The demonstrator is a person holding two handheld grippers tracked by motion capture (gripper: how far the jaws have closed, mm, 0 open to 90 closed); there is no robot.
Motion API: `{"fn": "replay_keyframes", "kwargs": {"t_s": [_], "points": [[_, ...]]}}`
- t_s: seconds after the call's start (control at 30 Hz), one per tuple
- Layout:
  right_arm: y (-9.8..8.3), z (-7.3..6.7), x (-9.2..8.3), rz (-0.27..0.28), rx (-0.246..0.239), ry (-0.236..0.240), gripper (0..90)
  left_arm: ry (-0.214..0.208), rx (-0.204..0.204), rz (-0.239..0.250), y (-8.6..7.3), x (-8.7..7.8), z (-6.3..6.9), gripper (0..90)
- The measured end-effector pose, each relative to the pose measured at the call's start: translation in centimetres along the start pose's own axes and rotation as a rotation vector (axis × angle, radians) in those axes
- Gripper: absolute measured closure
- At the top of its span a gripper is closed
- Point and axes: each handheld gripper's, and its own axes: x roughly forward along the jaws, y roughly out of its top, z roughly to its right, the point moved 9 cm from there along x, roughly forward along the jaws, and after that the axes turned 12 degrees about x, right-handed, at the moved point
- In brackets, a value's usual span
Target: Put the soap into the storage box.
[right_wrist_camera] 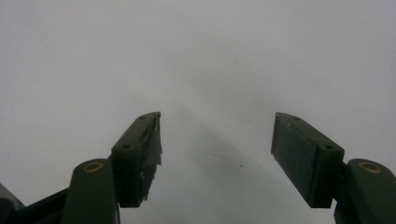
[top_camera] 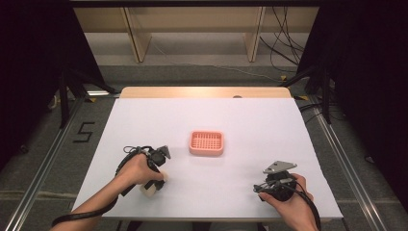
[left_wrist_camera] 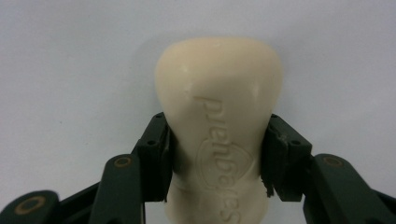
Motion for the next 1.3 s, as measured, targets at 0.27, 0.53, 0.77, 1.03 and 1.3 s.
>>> {"fn": "replay_keyframes", "kwargs": {"t_s": [0.27,0.53,0.77,1.03,1.3], "points": [[0.0,0.0,0.0,0.000,-0.001,0.001,33.7,-0.006,0.008,0.009,0.0,-0.3,0.1,49.0],[0.0,-0.1,0.1,-0.001,-0.002,0.005,33.6,-0.008,0.029,0.013,0.0,-0.7,0.0,49.1],[0.0,-0.1,0.2,-0.002,-0.007,0.006,33.6,-0.009,0.046,0.015,0.0,-1.3,0.0,49.2],[0.0,-0.1,0.2,-0.004,-0.007,0.006,33.5,-0.016,0.061,0.006,0.0,-1.5,0.0,49.2],[0.0,-0.1,0.2,-0.003,-0.003,0.005,33.5,-0.030,0.090,-0.012,0.1,-1.8,0.2,49.3]]}}
